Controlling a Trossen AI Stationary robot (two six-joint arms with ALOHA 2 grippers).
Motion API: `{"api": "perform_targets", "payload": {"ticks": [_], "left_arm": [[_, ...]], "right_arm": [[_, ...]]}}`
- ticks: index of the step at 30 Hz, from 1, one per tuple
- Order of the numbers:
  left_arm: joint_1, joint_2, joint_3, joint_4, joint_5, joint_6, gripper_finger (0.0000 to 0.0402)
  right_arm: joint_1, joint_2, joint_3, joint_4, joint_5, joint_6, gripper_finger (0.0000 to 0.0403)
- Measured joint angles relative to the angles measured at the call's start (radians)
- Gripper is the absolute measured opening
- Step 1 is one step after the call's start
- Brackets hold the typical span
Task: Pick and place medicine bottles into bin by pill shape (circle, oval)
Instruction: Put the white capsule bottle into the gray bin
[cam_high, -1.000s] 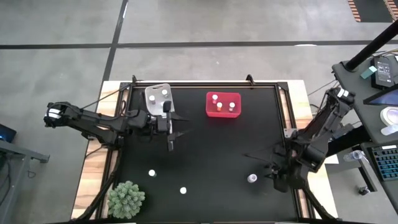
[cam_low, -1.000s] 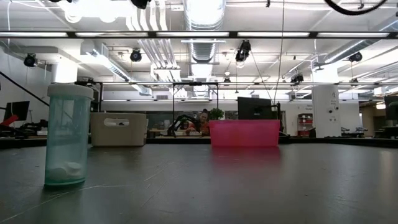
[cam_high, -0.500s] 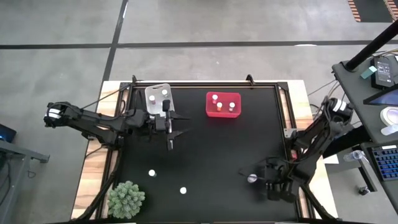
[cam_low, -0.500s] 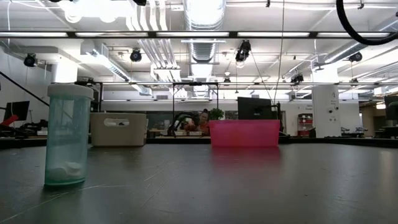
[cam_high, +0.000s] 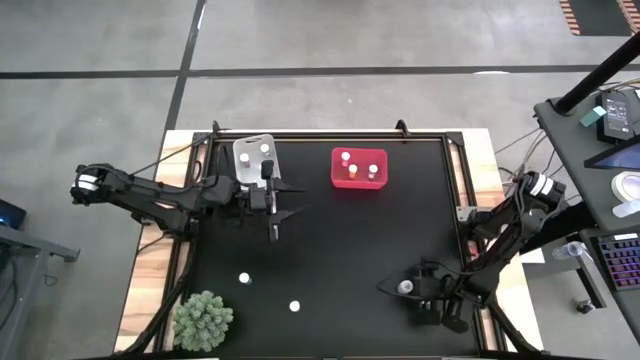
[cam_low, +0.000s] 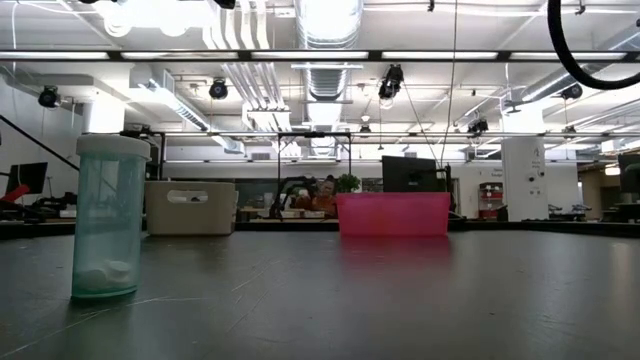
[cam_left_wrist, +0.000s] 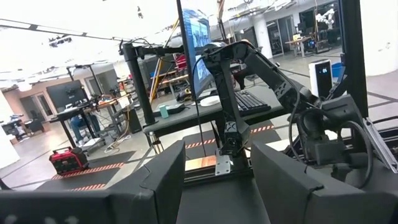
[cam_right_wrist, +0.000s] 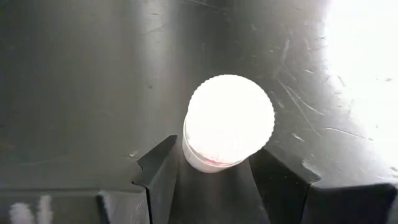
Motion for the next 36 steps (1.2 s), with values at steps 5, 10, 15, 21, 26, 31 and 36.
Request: {"api": "perform_targets", "payload": {"ticks": [5, 10, 15, 21, 26, 31, 36], "left_arm": [[0.000, 0.000, 0.000, 0.000, 0.000, 0.000, 0.0167], [0.000, 0.000, 0.000, 0.000, 0.000, 0.000, 0.0167], [0.000, 0.000, 0.000, 0.000, 0.000, 0.000, 0.0167], [0.000, 0.000, 0.000, 0.000, 0.000, -0.001, 0.0167], [0.000, 0.000, 0.000, -0.001, 0.000, -0.009, 0.0167], [0.000, 0.000, 0.000, -0.024, 0.000, -0.026, 0.0167], [0.000, 0.000, -0.008, -0.072, 0.000, -0.029, 0.0167]], "right_arm": [[0.000, 0.036, -0.002, 0.049, 0.009, -0.005, 0.0182], [0.000, 0.048, -0.002, 0.055, 0.026, -0.007, 0.0152], [0.000, 0.043, -0.003, 0.055, 0.027, -0.007, 0.0139], [-0.045, -0.025, -0.003, 0.030, 0.025, -0.020, 0.0141], [-0.135, -0.148, -0.003, -0.034, -0.020, -0.093, 0.0141], [-0.274, -0.265, -0.003, -0.057, -0.061, -0.235, 0.0141], [-0.441, -0.336, -0.003, -0.039, -0.112, -0.377, 0.0141]]}}
